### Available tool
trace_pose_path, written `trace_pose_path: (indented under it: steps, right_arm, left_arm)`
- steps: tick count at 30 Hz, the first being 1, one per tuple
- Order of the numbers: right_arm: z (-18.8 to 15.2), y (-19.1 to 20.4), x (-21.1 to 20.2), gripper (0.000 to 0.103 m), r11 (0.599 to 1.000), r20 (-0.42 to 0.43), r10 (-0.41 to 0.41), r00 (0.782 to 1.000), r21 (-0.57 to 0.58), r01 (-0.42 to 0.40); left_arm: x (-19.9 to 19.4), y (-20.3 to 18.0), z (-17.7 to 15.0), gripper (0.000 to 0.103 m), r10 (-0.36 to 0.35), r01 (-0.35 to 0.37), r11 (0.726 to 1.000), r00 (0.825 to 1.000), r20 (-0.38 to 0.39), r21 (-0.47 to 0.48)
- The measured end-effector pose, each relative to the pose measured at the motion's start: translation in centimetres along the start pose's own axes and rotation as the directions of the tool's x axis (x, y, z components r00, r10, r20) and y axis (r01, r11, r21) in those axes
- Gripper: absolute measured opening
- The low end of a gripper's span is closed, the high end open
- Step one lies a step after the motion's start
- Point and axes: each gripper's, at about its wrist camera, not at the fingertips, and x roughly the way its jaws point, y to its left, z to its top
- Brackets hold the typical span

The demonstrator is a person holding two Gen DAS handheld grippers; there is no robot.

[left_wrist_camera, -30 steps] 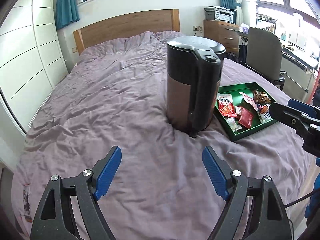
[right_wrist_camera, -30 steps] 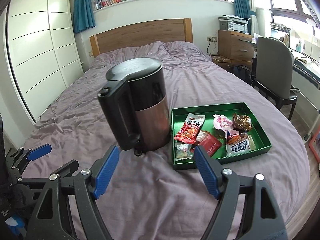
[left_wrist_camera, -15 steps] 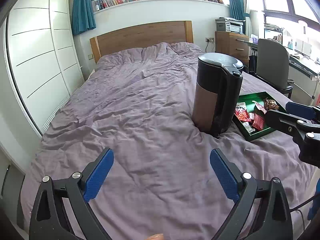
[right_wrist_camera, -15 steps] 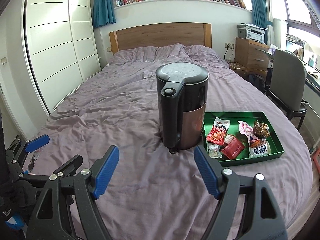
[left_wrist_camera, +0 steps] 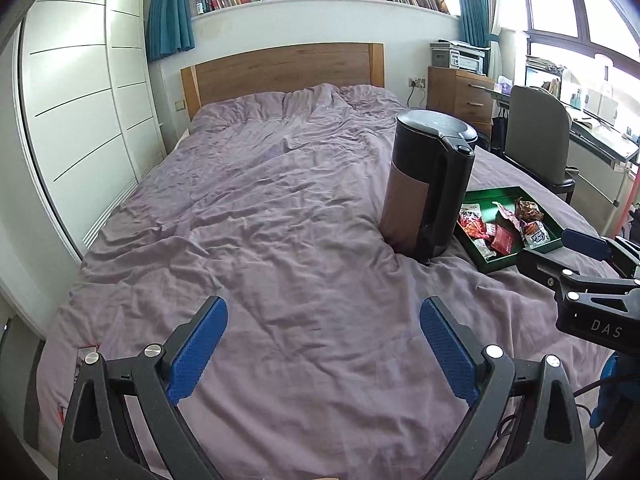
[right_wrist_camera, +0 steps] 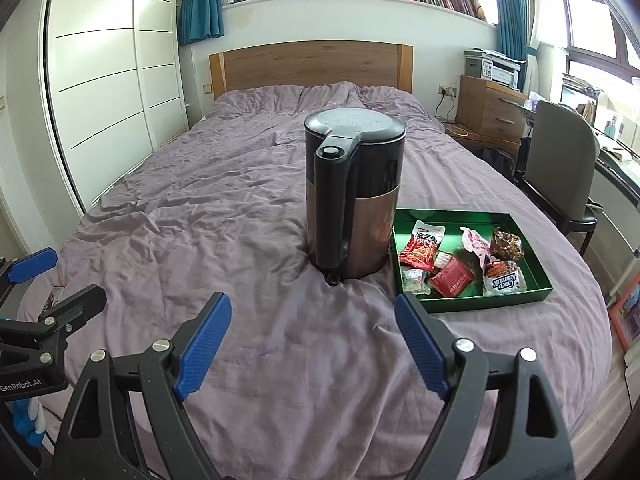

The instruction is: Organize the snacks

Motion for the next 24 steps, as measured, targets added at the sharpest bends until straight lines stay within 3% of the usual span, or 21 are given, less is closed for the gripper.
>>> trace_pose_path:
  steps: [24]
  right_arm:
    - [-1.7,-7.1,2.6,0.103,0.993,-0.041,-0.078,0.996,0.080,0.081]
  left_arm:
    - [4.5,-4.5,0.4,0.095,-0.053,0.057,0.994,0.997,-0.050,0.090]
